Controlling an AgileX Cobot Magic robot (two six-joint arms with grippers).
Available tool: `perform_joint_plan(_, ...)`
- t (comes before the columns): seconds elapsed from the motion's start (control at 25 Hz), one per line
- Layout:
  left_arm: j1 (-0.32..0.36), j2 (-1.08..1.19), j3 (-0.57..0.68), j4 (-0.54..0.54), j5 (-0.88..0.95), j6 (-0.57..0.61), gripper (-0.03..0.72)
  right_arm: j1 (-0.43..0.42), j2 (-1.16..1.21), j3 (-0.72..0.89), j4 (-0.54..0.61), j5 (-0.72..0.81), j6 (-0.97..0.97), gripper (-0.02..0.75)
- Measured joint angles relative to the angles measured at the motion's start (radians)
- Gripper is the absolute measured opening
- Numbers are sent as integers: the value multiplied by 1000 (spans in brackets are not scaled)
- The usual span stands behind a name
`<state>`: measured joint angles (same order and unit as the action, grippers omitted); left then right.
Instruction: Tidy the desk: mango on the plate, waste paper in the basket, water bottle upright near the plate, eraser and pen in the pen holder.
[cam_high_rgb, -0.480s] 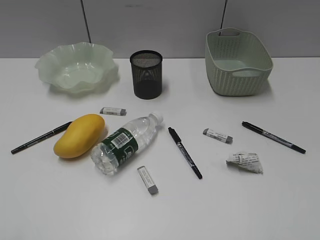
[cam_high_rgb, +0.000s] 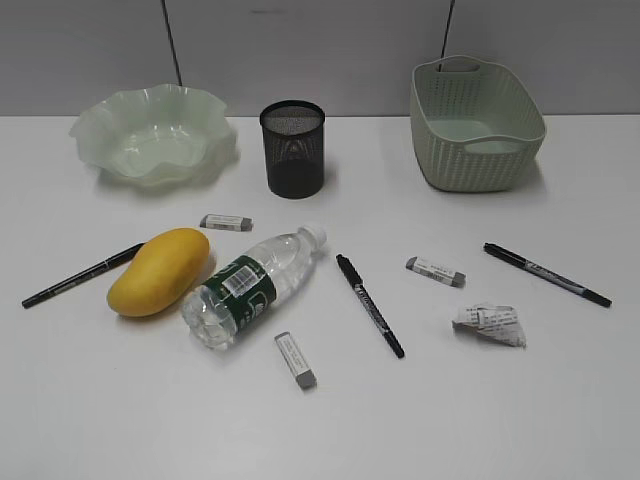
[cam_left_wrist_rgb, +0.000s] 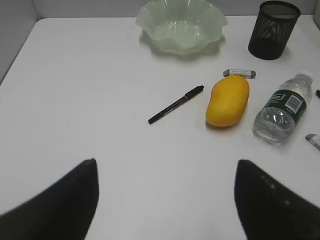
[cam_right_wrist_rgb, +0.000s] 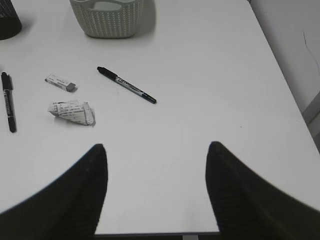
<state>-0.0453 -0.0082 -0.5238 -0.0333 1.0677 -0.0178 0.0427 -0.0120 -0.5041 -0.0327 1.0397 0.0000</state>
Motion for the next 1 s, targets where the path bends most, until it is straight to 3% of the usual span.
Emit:
perform_joint_plan(0.24,0,0,0,-30,0,0,555,0,0,0,0,0,0,494)
perform_joint_plan(0.48,0,121,-21,-54,-30,0,547,0,0,0,0,0,0,494)
perform_joint_plan(0.68,0,367,-80,-101,-114,10,551,0,0,0,0,0,0,494)
perform_joint_plan(1.0,0,810,-198,-265,-200,171,572,0,0,0,0,0,0,494)
